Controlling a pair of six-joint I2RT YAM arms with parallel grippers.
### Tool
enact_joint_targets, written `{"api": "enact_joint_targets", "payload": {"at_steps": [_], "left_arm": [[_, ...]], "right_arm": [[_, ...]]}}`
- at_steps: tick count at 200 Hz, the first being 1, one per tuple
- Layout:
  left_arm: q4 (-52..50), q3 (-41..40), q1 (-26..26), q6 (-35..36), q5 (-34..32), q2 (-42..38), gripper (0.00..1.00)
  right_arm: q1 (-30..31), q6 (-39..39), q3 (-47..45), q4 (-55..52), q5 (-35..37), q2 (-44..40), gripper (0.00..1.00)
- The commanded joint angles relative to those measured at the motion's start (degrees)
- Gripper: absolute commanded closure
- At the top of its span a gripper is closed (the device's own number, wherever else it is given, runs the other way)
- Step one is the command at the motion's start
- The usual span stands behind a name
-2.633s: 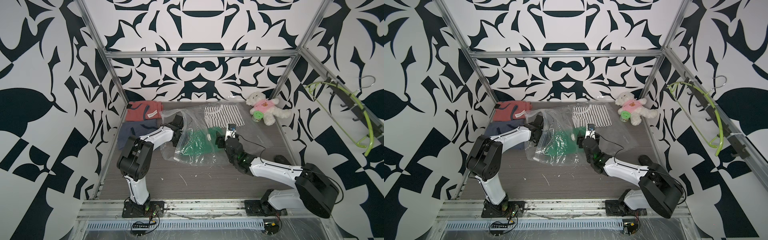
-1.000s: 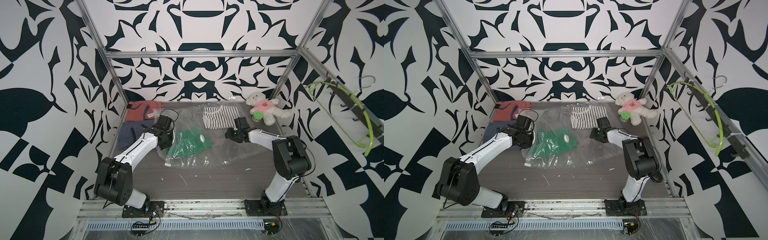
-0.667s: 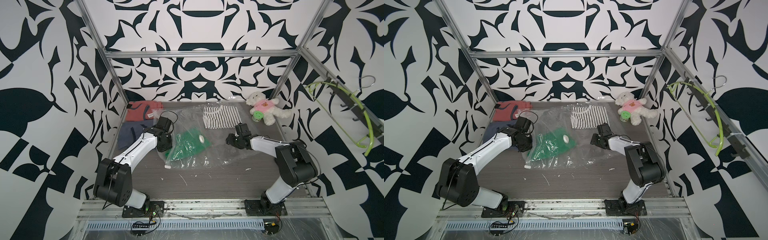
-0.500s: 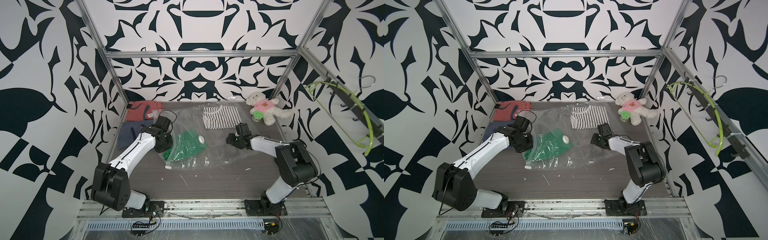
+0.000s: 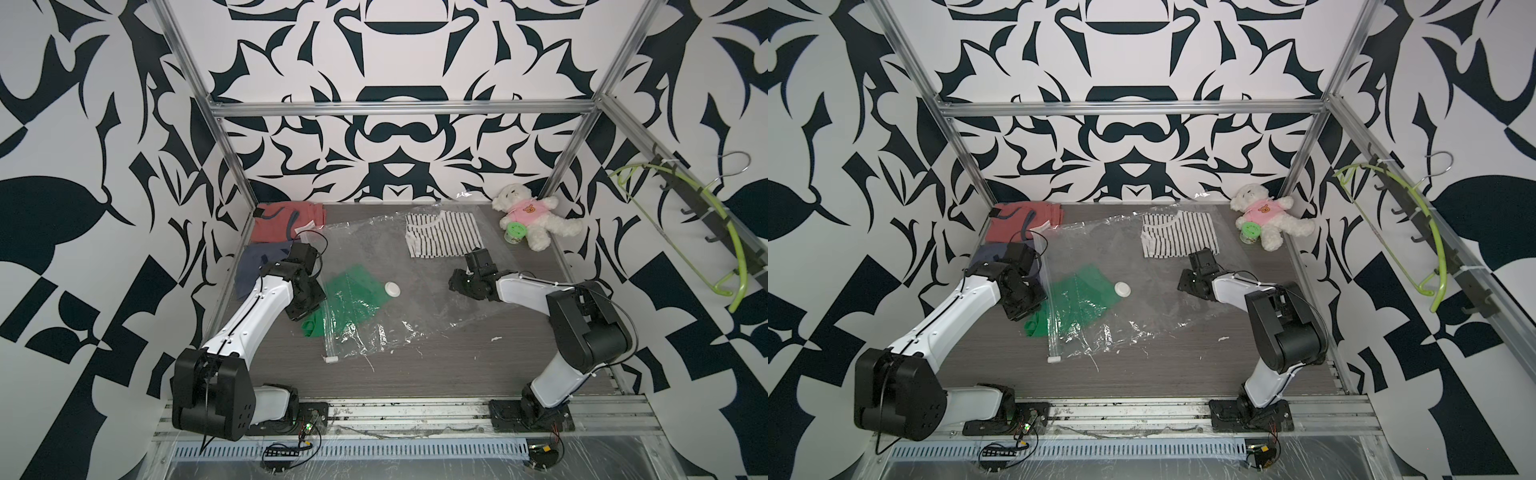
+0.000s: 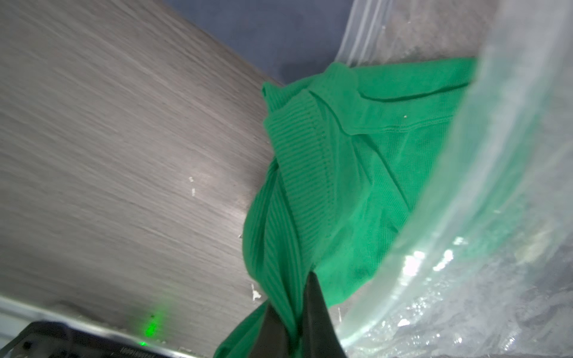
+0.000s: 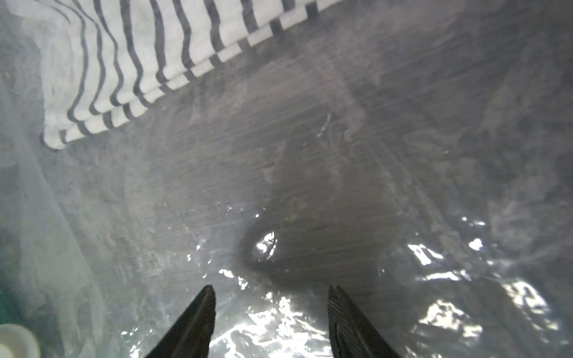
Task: Take the tank top out of the vacuum bag
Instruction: Take out the tank top from the vacuum bag.
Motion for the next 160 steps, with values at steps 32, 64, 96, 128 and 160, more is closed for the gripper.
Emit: {"api": "enact_joint_targets", "payload": {"at_steps": [32, 64, 96, 128, 160], "left_arm": [[-5.51, 0.40, 4.57, 2.55, -0.67, 1.50, 1.00], [-2.87, -2.22, 6.63, 2.94, -1.36, 3.98, 1.00], [-1.27, -3.60, 9.15, 4.50, -4.02, 7.63, 1.00], [-0.25, -5.02, 12.50, 4.60, -4.55, 10.42, 1.00], [-0.12, -5.56, 15.68, 5.69, -4.60, 10.32, 1.00]], "right_arm": [[0.24, -0.16, 1.73, -0.66, 2.26, -0.20, 0.39], [0.24, -0.11, 1.92, -1.01, 2.71, -0.14, 0.39], [0.24, -0.28, 2.11, -1.52, 3.67, -0.40, 0.39], [0.23, -0.31, 1.89, -1.81, 4.01, -0.80, 0.39], [0.24, -0.26, 1.98, -2.07, 3.98, -0.67, 0.39]]}}
